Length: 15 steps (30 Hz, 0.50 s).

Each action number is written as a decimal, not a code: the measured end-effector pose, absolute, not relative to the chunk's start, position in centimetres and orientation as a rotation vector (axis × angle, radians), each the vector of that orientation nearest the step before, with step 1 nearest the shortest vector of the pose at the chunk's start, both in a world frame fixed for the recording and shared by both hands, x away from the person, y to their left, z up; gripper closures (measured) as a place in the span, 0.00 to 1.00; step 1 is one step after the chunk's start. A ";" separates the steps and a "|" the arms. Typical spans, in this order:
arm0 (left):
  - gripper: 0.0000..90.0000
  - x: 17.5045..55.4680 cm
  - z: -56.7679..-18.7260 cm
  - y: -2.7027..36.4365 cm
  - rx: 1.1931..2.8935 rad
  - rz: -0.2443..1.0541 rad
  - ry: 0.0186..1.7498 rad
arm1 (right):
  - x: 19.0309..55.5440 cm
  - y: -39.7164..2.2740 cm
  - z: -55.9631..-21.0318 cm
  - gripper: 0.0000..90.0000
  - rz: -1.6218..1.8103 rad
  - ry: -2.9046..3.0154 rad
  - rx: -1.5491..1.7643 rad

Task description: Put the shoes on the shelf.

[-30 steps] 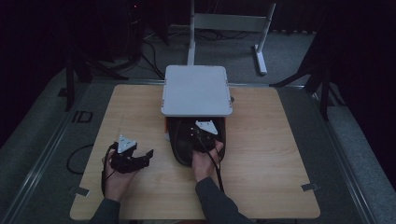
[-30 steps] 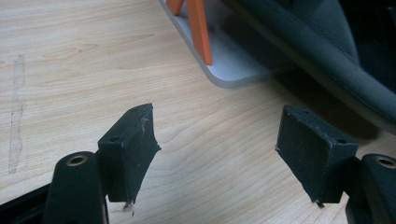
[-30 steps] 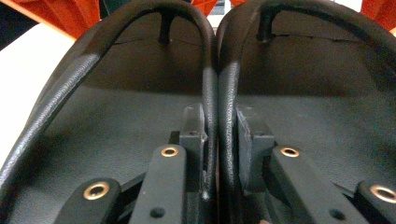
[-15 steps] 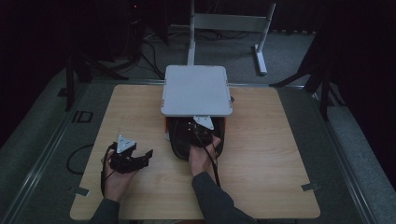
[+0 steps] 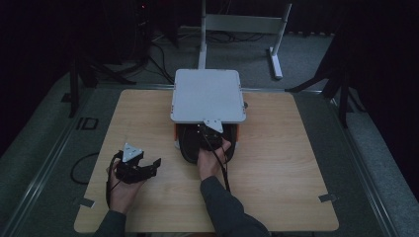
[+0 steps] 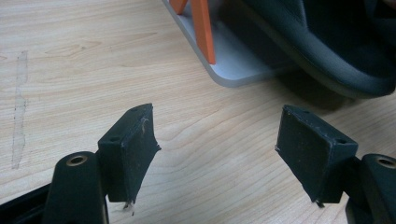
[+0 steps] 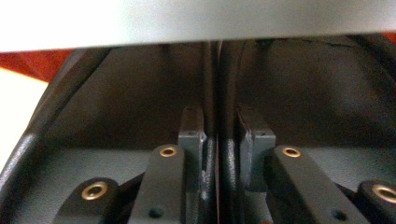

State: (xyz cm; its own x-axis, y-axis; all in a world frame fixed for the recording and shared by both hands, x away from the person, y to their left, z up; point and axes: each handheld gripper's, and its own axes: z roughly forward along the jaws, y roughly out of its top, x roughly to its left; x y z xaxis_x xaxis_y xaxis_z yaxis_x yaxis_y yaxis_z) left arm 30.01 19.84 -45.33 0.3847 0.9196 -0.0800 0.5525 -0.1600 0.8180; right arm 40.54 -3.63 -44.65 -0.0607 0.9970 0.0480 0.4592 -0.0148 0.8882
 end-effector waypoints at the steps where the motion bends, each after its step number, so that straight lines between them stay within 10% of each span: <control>1: 0.31 30.0 -45.3 19.8 1.835 0.572 1.278 | 40.5 -3.6 -44.7 0.82 1.023 1.594 1.544; 15: 0.31 30.0 -45.3 20.0 1.833 0.573 1.277 | 41.6 -3.1 -44.4 0.82 1.025 1.552 1.543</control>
